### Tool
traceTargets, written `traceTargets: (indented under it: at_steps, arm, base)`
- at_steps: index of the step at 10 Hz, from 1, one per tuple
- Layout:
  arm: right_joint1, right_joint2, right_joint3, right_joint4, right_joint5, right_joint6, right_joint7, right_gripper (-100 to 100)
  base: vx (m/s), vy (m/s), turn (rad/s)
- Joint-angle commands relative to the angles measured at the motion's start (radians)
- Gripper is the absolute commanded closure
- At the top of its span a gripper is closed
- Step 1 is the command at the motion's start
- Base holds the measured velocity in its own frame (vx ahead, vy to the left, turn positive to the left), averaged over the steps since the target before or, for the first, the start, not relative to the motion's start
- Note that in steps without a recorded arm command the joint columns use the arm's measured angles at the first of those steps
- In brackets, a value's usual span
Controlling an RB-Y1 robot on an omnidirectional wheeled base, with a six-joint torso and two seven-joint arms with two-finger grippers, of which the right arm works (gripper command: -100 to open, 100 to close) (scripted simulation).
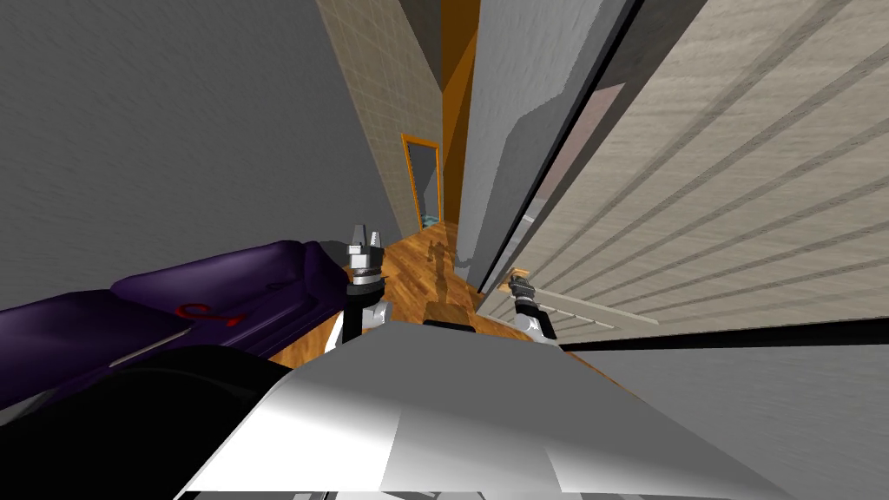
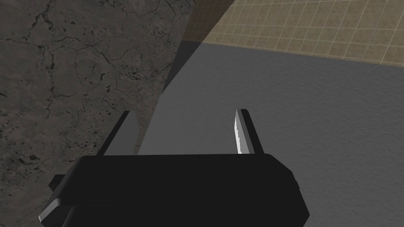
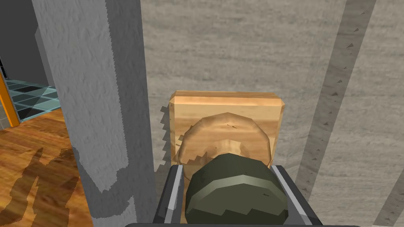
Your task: Pull the door open
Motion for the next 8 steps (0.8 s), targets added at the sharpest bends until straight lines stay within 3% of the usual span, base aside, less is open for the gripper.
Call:
traceTargets:
  at_steps: [1,2,3,8]
  arm:
    - [-0.001,0.001,0.000,-0.003,0.000,-0.003,-0.001,100]
    - [-0.001,0.001,0.000,-0.003,0.000,-0.003,-0.001,100]
    - [0.011,-0.024,0.017,-0.007,-0.001,-0.006,-0.028,100]
    - [0.036,-0.091,0.060,-0.030,-0.002,-0.026,-0.106,100]
  base:
    - [-0.010,0.003,-0.002]
    - [0.000,0.000,0.000]
    - [-0.145,-0.034,0.189]
    - [-0.262,-0.063,0.193]
